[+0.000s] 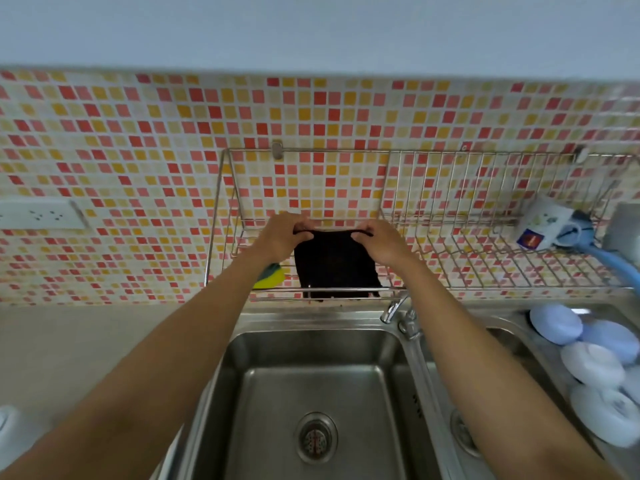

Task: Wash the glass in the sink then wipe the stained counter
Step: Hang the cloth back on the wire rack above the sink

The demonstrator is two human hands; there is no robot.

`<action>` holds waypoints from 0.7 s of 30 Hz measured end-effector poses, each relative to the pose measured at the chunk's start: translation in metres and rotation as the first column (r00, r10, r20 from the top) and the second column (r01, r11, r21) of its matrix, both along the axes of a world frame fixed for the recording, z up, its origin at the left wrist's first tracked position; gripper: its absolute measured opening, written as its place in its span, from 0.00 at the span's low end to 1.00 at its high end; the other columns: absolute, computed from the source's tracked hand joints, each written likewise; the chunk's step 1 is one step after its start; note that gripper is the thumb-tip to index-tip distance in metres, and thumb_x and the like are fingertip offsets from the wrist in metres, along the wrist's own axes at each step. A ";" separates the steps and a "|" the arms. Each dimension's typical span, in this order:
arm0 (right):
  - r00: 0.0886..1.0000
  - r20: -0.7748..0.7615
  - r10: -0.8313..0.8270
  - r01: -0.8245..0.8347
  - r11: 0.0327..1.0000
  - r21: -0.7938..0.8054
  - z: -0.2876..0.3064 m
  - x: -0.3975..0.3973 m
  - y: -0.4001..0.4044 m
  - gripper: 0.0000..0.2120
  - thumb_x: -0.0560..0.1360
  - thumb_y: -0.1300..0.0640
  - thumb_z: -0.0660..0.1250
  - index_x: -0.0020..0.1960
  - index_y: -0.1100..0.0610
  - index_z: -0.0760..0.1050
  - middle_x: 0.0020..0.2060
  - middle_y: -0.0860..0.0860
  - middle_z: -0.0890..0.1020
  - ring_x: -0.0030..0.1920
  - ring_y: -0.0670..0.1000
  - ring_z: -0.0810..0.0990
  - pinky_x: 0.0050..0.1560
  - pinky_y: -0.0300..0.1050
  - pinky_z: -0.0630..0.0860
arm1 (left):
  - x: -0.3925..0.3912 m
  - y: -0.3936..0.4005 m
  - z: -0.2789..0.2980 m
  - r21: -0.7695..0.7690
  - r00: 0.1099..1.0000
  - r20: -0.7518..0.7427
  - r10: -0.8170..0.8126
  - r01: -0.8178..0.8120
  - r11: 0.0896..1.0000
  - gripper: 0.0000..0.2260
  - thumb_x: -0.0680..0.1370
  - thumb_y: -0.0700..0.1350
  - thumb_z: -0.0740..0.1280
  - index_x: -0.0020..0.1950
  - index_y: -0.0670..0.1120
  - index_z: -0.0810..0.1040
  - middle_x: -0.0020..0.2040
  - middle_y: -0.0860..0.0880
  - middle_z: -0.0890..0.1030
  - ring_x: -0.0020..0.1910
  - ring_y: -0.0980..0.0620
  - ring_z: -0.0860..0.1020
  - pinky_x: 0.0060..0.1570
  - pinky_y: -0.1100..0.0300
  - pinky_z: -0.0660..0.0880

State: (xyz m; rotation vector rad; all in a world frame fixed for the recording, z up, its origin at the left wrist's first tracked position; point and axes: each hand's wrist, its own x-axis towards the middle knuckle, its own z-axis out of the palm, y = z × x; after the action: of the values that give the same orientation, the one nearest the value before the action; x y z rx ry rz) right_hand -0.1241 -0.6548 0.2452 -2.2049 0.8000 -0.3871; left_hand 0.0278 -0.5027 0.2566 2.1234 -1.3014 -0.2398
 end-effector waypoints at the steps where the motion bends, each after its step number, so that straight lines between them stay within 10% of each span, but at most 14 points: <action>1: 1.000 -0.014 -0.012 0.012 1.000 0.002 -0.003 0.002 -0.002 0.13 0.79 0.53 0.63 0.58 0.61 0.78 0.56 0.55 0.79 0.58 0.55 0.76 0.51 0.41 0.67 | 0.003 -0.003 -0.003 0.007 1.000 0.006 0.008 -0.008 1.000 0.10 0.77 0.41 0.68 0.58 0.40 0.80 0.57 0.41 0.81 0.57 0.43 0.78 0.53 0.62 0.68; 10: 0.996 0.052 -0.076 0.083 0.986 -0.145 -0.001 -0.007 0.016 0.19 0.75 0.58 0.69 0.65 0.56 0.73 0.61 0.52 0.77 0.61 0.53 0.75 0.56 0.38 0.67 | 0.003 -0.007 -0.015 0.031 0.951 0.304 -0.050 0.043 0.999 0.16 0.76 0.52 0.69 0.61 0.47 0.77 0.61 0.45 0.77 0.62 0.44 0.73 0.61 0.51 0.68; 16: 0.879 -0.400 0.258 -0.354 0.917 -0.185 -0.004 -0.011 0.043 0.21 0.83 0.56 0.53 0.75 0.58 0.60 0.76 0.56 0.58 0.74 0.56 0.60 0.69 0.44 0.57 | -0.004 0.009 -0.027 0.434 0.902 0.341 -0.266 0.100 0.895 0.33 0.74 0.66 0.62 0.74 0.51 0.65 0.75 0.51 0.65 0.73 0.48 0.64 0.74 0.43 0.47; 21: 0.858 -0.465 0.218 -0.332 0.926 -0.178 -0.005 -0.007 0.046 0.24 0.83 0.51 0.52 0.77 0.57 0.56 0.77 0.54 0.53 0.76 0.55 0.53 0.72 0.47 0.51 | -0.012 0.024 -0.023 0.301 0.945 0.307 -0.115 0.018 0.953 0.30 0.77 0.62 0.60 0.75 0.49 0.65 0.75 0.47 0.65 0.74 0.47 0.63 0.74 0.46 0.51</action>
State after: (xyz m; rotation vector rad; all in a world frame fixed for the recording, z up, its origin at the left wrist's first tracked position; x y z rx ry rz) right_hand -0.1312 -0.6085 0.2400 -2.6529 0.6684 0.1746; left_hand 0.0158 -0.4792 0.2332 2.4490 -1.6120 -0.1239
